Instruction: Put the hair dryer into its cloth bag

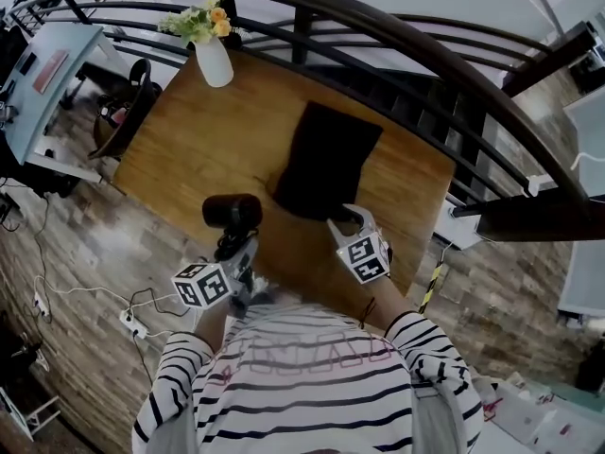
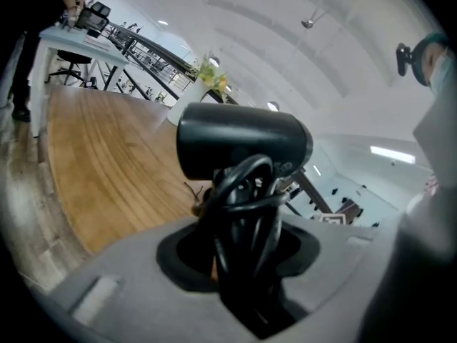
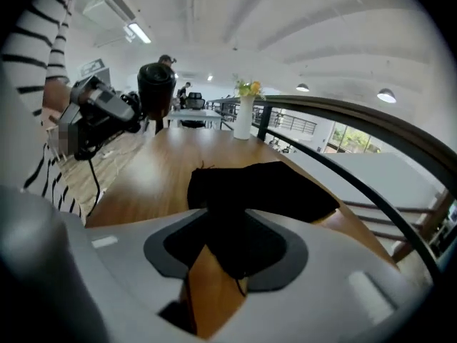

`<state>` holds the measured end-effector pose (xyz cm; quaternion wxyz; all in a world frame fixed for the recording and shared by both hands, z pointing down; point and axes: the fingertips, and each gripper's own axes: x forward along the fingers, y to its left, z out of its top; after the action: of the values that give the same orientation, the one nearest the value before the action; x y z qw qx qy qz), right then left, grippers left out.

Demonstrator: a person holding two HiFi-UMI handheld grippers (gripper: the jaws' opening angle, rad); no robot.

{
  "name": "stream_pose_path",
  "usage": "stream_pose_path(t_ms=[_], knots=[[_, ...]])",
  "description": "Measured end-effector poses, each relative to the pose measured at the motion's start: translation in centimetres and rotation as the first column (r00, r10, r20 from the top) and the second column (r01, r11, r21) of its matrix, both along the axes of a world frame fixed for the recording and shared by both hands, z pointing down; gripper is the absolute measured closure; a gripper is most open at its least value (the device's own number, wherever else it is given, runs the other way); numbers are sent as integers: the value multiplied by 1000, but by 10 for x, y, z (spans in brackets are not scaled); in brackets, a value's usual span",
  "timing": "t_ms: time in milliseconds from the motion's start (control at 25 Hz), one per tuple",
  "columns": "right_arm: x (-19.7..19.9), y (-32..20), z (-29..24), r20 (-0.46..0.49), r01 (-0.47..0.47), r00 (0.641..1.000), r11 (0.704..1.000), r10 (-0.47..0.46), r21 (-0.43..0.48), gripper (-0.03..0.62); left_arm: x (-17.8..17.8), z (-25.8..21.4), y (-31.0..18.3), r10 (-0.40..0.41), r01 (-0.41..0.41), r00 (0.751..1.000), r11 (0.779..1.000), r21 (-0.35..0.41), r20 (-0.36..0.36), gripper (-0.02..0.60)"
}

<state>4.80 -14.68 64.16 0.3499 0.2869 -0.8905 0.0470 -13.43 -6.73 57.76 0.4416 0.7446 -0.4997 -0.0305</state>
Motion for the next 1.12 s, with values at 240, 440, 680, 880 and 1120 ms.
stream_pose_path(t_ms=[240,440,680,880,1120], knots=[[-3,-10,38,-164,99,982,995,-92,30,439,8,20,-1,10,-9,1000,999,-45,23,420],[-9,-16,53,-251,149,959,987,-131,57,434,6,32,9,10,-8,1000,997,-78,30,420],[-4,-22,63,-297,138,949,988,-110,76,553,5,45,20,3,1,999,994,-112,34,420],[-10,-16,57,-199,84,976,996,-85,-13,580,7,50,26,38,-32,998,990,-134,43,420],[-38,-2,37,51,-23,998,974,36,-226,582,9,56,28,102,-88,990,986,-142,97,420]])
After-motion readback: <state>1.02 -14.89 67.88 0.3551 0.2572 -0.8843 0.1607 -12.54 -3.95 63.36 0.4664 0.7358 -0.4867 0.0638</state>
